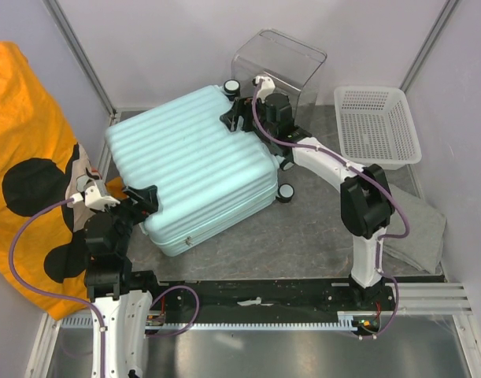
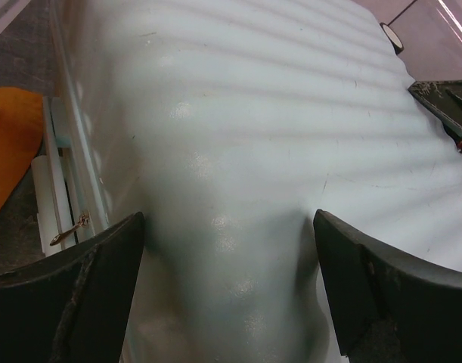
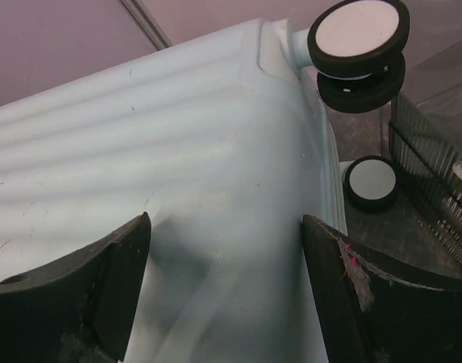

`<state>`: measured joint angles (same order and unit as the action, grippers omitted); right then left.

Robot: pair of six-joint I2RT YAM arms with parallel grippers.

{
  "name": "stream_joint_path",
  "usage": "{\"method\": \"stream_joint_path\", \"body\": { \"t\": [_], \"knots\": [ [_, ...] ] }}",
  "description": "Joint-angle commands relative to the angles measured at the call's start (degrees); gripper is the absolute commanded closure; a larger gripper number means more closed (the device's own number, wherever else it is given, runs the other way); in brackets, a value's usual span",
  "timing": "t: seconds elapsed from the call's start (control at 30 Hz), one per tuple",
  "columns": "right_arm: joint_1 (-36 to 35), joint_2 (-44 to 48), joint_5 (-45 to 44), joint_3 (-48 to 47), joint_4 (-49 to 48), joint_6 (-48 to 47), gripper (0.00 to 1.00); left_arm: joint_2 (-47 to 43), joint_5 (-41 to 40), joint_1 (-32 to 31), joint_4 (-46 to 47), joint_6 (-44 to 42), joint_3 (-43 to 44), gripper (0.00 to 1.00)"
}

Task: Open, take out, and arrange the luggage
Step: Adjust the luggage at the center of the board.

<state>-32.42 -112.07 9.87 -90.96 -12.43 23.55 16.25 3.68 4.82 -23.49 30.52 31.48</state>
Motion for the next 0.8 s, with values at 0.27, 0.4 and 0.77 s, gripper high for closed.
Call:
{"method": "stream_joint_path", "body": {
  "t": [0.27, 0.4, 0.77],
  "knots": [
    [-11.8, -9.8, 12.4, -11.4, 7.1, -3.1, 0.09, 2.1, 24.6, -2.8, -0.4, 2.1, -2.7, 0.07],
    [-10.6, -5.7, 6.3, -7.7, 9.4, -4.6, 0.02, 3.3, 26.9, -2.8, 0.3, 2.5, -3.2, 0.07],
    [-1.8, 4.4, 2.1, 7.2, 8.6, -5.7, 0.02, 7.2, 33.0, -3.5, 6.3, 3.6, -5.5, 0.10]
  ]
}}
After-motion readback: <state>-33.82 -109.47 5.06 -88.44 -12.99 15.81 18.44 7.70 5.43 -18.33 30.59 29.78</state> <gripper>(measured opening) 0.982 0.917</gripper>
